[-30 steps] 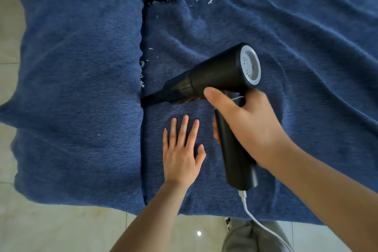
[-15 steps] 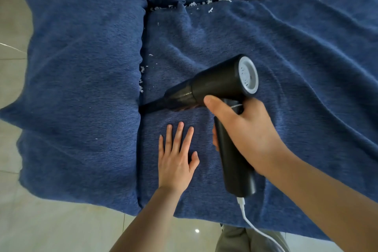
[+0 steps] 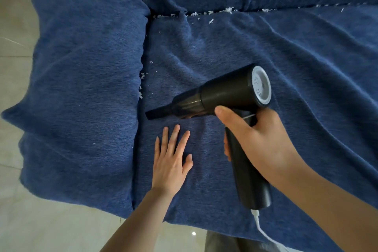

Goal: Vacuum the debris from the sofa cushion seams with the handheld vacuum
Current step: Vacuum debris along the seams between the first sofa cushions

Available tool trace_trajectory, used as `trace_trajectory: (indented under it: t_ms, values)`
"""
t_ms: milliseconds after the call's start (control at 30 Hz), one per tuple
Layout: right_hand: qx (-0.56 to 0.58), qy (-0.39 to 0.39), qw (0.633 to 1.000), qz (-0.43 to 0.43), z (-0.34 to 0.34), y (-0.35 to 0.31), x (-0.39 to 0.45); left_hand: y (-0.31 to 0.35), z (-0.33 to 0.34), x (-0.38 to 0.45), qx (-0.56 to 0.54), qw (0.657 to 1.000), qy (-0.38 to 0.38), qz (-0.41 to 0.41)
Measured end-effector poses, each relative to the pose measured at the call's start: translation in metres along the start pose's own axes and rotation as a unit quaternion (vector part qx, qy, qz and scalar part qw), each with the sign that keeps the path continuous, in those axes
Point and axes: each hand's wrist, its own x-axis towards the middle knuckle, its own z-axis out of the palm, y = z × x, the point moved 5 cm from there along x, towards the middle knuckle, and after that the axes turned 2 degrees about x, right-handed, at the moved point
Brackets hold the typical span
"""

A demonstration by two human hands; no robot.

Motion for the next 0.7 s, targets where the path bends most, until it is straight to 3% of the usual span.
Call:
trace_trajectory:
  t_ms: [167, 367, 567, 700]
  values:
    - [-0.028, -0.023, 0.999, -0.019, 0.003, -0.012, 0.011, -0.002, -0.004, 0.023, -0.013, 1.0, 0.006, 0.005]
    - [0.016, 0.056, 0.997, -0.046, -0.004, -0.025, 0.032, -0.007, -0.015, 0.051, -0.019, 1.0, 0.01, 0.007]
    - [-0.001, -0.001, 1.0, -0.03, 0.013, -0.026, 0.039, -0.009, -0.017, 0.067, -0.01, 1.0, 0.004, 0.018]
    - [0.025, 0.044, 0.998, -0.035, 0.016, -0.022, 0.04, -0.01, -0.015, 0.066, -0.01, 1.0, 0.013, 0.022]
